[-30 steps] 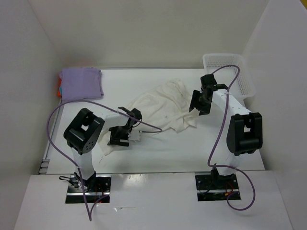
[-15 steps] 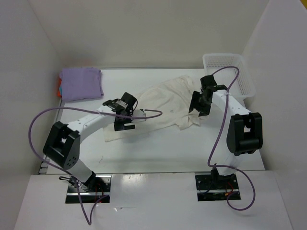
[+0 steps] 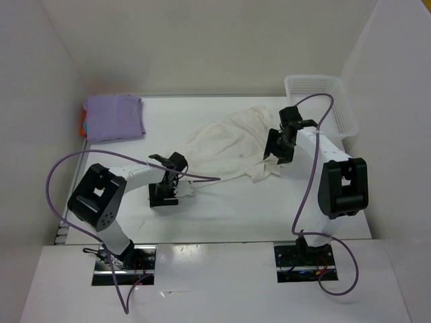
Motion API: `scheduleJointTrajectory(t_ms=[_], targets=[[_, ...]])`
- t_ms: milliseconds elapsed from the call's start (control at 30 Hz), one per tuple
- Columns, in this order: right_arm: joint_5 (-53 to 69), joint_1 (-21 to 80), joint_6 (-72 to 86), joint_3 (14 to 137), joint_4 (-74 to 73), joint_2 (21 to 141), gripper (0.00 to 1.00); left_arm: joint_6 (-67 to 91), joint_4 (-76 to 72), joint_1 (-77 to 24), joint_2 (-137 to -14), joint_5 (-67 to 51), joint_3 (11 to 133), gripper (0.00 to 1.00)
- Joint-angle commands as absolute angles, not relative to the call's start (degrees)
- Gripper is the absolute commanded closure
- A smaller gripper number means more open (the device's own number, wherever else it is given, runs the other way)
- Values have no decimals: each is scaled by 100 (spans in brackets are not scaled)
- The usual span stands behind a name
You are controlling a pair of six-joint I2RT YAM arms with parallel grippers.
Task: Fold and stack the t-shirts
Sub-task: Flatten out the tshirt
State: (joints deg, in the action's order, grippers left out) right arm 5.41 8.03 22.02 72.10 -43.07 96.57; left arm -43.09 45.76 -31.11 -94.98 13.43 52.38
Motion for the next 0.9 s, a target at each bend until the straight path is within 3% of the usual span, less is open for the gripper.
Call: scheduleJointTrajectory(t_ms=[0,67,233,333,400,467,533,633,667,733,867], targets=[[422,861,2232,7137,-4140,9527,35,-4210,4290,-2892,-9562,1608,5213,23],[360,861,2232,7137,-4140,9527,35,-4157,4202,-2892,-9694,1608,5150,22],[-122,861,2285,7137,-4253,9580,22,-4104,3841,-2777,-10080,1942,4957,21],[-351,861,2347,7137,-4315,9694,20,-4043,3779,-2654,-10326,1829,5009,42],[-404,861,2408,7084,-4368,9825,19,-3973,3779,-2602,-10432,1741,5079,77],[-404,861,2408,7005,-4368,9931,21,-3824,3710,-2602,-10494,1740,5132,100],[-352,861,2408,6891,-4298,10045,24,-3771,3709,-2549,-10416,1670,5133,100],[-352,861,2355,6829,-4228,10046,40,-3648,3770,-2496,-10258,1600,5186,100],[-352,861,2303,6829,-4228,10046,50,-3595,3771,-2435,-10161,1600,5238,100],[-482,861,2303,6829,-4394,9993,58,-3595,3771,-2364,-10082,1600,5238,100],[-852,984,2303,6776,-4920,9633,61,-3533,3823,-2136,-9949,1652,5370,100]])
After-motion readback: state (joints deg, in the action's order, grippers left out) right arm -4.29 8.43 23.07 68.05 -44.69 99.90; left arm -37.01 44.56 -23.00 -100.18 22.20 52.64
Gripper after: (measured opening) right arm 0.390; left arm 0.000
